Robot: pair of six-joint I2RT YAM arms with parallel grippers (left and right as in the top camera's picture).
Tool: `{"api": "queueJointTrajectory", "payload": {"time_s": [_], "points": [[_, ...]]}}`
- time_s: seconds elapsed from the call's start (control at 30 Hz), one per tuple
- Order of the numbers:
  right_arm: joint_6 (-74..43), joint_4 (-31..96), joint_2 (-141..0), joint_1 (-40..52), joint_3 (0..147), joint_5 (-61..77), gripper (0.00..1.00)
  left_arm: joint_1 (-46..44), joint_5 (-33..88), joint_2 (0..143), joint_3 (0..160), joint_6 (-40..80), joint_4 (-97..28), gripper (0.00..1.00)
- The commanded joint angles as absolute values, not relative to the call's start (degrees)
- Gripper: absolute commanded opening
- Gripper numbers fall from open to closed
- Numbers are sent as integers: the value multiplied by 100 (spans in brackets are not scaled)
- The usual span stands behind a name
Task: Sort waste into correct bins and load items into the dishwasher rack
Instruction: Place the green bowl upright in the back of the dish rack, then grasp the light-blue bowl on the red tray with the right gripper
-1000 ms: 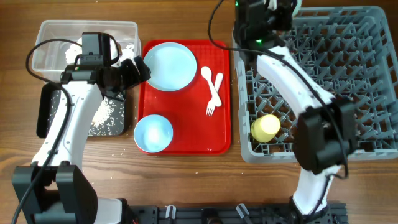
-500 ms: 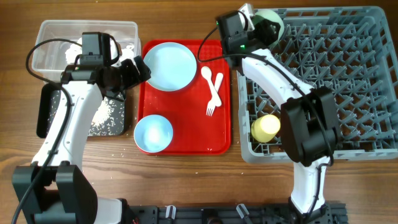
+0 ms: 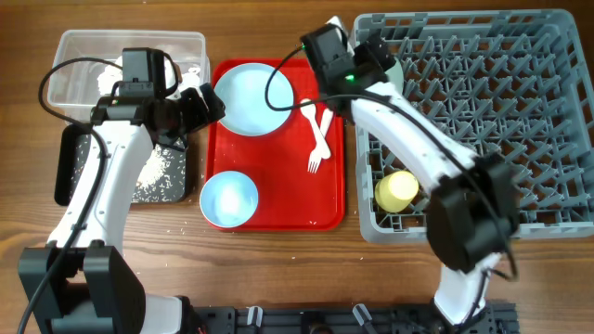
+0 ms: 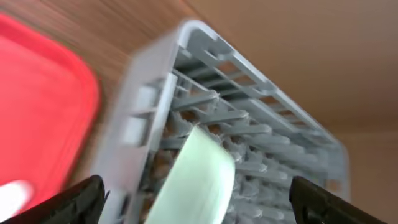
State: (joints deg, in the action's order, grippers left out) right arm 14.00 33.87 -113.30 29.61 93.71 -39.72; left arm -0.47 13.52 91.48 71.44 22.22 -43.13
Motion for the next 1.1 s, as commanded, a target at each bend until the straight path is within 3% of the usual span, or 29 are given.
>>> {"api": "queueJointTrajectory", "payload": {"time_s": [0.0, 0.03, 0.1, 0.23, 0.43, 0.5, 0.67, 1.0, 1.07], "points": [[528, 3745, -10304, 2993, 9546, -1385, 96, -40, 1341, 9043, 7203, 2272, -4298, 100], [200, 4066, -10114, 2993, 9542, 1262, 100, -43, 1339, 9043, 7203, 2272, -4298, 100], [-346, 4115, -10121, 2995, 9393, 2305, 100, -40, 1341, 9043, 7203, 2272, -4298, 100], [-1341, 4348, -10184, 3017, 9063, 2368, 99, -40, 1339, 9043, 7203, 2272, -4298, 100], [-2777, 3367, -10191, 3524, 7564, 1935, 72, -43, 1339, 9043, 7203, 2272, -4298, 100], [-3011, 2995, -10191, 3758, 7179, 1929, 67, -43, 1339, 9043, 7203, 2272, -4298, 100], [-3041, 2888, -10291, 4320, 6995, 1496, 66, -40, 1341, 9043, 7203, 2272, -4298, 100], [-3039, 2746, -10460, 4355, 6995, 1553, 67, -40, 1345, 9035, 7205, 2283, -4145, 100], [-3039, 2744, -10460, 4355, 6995, 1555, 67, -10, 1409, 8921, 7297, 1702, -4167, 100]]}}
